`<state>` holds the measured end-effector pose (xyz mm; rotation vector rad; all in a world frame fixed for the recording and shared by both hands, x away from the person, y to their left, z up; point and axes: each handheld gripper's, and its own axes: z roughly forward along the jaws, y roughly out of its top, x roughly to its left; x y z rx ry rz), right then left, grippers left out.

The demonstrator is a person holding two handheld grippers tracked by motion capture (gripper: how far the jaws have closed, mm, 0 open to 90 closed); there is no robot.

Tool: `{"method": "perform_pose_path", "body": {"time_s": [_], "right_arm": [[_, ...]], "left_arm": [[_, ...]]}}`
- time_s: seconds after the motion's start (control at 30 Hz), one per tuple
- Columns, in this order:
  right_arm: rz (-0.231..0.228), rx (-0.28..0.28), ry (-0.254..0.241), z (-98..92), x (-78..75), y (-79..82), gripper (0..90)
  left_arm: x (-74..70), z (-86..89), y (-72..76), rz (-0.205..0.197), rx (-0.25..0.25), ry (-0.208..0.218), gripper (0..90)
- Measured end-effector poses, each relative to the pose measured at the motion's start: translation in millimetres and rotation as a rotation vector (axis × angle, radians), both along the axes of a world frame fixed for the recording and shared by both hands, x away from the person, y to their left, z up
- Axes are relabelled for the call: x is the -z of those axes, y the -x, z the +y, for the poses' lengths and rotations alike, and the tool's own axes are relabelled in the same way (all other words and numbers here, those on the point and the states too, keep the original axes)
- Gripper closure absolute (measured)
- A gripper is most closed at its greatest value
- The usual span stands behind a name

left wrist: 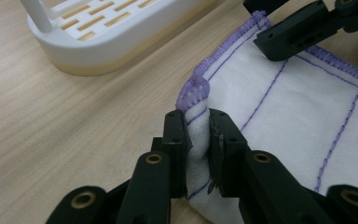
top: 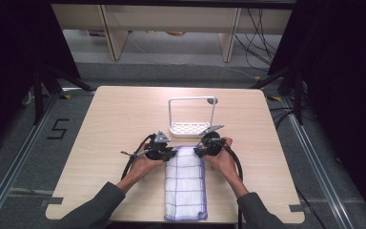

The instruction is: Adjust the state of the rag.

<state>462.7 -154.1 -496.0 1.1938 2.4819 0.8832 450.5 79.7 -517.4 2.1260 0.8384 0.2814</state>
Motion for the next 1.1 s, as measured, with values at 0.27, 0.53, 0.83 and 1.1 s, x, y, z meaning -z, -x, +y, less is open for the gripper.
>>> {"method": "perform_pose_path", "body": {"time_s": [0.27, 0.53, 0.83, 1.1], "right_arm": [[0.018, -0.009, -0.017, 0.3, 5.1, -1.3, 55.3], [0.023, -0.066, -0.049, 1.9, 3.6, -1.0, 82.7], [-0.08, -0.092, -0.097, -0.2, -17.0, 9.8, 84.3], [-0.106, -0.104, -0.126, 0.8, -29.9, 15.1, 84.3]], "left_arm": [[0.0, -0.2, 0.3, -0.004, 0.002, -0.005, 76.7], [-1.7, -0.2, 1.0, -0.008, -0.005, -0.002, 77.3], [-25.8, 0.3, 6.8, -0.046, 0.006, 0.048, 78.5], [-35.3, 6.3, 11.0, -0.06, 0.005, 0.063, 78.4]]}}
